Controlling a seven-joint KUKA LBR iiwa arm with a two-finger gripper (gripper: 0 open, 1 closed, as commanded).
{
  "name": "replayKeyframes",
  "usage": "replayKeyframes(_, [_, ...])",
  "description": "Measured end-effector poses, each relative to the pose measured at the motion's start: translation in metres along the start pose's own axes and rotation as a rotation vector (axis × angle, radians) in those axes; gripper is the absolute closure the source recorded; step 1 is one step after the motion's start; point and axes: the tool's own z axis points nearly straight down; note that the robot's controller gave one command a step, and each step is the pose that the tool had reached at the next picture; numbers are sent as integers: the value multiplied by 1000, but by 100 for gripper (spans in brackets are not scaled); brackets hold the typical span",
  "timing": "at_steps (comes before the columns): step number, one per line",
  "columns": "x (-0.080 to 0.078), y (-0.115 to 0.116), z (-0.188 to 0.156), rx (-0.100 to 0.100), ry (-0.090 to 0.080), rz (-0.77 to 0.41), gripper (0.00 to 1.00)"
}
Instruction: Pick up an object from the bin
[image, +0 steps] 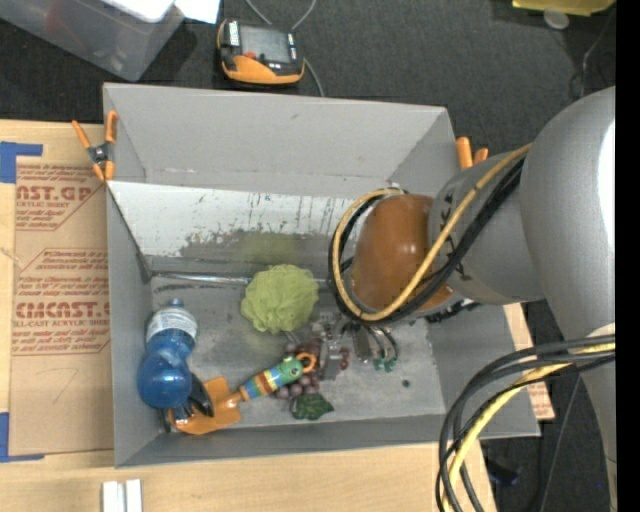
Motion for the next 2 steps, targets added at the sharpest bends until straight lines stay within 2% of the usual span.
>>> replayKeyframes(1, [0, 0, 0, 0, 0, 0, 100])
replayKeyframes(2, [2, 5, -86, 0, 6, -27, 100])
